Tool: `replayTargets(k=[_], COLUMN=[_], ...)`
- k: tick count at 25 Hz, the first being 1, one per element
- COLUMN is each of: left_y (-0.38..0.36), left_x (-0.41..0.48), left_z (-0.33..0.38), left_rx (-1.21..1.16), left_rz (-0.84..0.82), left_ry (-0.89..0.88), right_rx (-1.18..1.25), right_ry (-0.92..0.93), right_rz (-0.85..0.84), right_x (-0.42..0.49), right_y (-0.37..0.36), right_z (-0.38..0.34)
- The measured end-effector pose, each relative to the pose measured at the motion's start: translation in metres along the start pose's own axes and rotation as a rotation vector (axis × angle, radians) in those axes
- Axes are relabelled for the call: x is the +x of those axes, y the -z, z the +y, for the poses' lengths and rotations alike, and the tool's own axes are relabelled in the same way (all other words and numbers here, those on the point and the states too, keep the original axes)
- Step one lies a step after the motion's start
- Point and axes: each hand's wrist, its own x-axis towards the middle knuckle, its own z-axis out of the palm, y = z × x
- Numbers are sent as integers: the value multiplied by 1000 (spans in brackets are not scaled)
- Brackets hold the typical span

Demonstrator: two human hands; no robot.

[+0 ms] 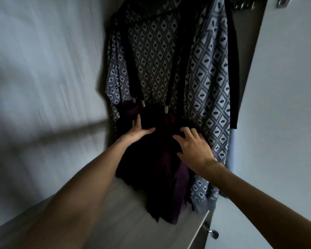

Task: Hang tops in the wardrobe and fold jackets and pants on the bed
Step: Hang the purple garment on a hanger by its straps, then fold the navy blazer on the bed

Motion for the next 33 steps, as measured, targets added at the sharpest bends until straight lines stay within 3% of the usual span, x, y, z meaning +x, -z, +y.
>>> replayTargets(k=[3,5,7,9,10,15,21,23,26,28,33], left_y=[-3,-6,-14,-28,-37,-69,-89,-102,-133,-160,-279], left_x=[17,26,31,23,16,-23,-71,-104,-162,-201,-291], left_z=[0,-1,-7,-17,-24,-38,-6,12,45,68,121], left_rx=[53,76,121,143,138,75,20,-34,-66,-72,13], left_rz=[-23,3,32,62,88,51,193,220,225,132,-427], left_ry=[-34,-44,-9,8,-10,-110,-171,-210,-331,-383,-445], right_rx=[-72,-42,-85,-105,-121,209,1103,1175,1036,984,1035], right_ry=[-13,193,323,191,104,-221,-479,-499,-432,-441,-729], right_rz=[131,177,-48,-329,-389,-296,-467,-494,-488,-475,-390], right_x=[-6,-10,-17,-20,-20,-35,-87,-109,-155,-197,-366], right_y=[-17,-38,-62,-79,-82,-74,-64,-53,-31,-16,23], right_z=[1,-10,-14,-9,-5,-5,16,28,46,62,126])
